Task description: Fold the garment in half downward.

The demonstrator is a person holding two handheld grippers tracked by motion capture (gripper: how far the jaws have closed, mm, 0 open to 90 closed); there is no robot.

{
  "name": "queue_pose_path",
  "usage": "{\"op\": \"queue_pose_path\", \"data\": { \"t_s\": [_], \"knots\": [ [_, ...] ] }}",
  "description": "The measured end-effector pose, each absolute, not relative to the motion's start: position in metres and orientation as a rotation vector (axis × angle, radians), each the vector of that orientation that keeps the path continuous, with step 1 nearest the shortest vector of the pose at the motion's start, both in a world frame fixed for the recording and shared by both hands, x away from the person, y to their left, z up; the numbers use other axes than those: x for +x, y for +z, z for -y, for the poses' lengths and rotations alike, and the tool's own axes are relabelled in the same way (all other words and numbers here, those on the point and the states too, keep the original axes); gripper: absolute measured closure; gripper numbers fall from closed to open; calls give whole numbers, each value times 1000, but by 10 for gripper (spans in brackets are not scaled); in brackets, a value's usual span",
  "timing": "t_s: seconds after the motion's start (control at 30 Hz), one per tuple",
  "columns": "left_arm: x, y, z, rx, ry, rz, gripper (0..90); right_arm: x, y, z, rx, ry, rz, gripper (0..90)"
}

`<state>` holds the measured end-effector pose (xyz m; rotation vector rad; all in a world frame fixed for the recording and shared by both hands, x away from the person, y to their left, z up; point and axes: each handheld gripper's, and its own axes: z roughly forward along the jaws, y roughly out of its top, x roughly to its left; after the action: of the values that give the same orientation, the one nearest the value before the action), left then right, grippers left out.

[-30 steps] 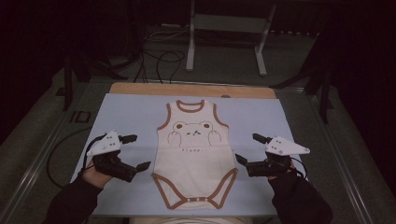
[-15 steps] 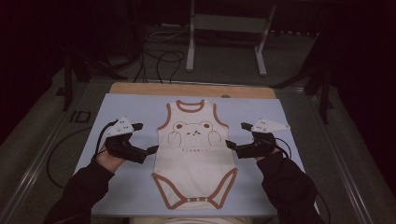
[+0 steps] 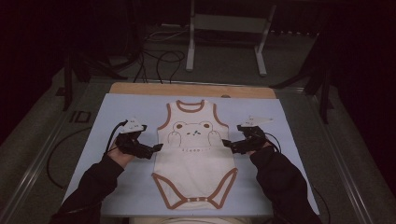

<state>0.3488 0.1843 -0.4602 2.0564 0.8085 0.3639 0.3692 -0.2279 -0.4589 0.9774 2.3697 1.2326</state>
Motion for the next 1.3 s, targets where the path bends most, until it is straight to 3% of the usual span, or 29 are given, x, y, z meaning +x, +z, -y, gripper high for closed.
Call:
{"op": "queue_pose_path", "data": {
  "t_s": [0.67,0.93,1.0,1.07,1.3],
  "knots": [
    [375,-497,-160,2156,289,-927,1,383,-504,217,1126,1169,-2425,92],
    [380,-509,-153,2203,272,-941,8,390,-514,220,1183,1099,-2423,242],
    [380,-511,-153,2207,264,-944,47,392,-515,221,1187,1074,-2426,318],
    [382,-513,-153,2222,255,-957,59,393,-517,222,1198,1066,-2421,338],
    [381,-514,-152,2230,321,-989,254,396,-520,220,1190,1028,-2419,484]
  ]
}}
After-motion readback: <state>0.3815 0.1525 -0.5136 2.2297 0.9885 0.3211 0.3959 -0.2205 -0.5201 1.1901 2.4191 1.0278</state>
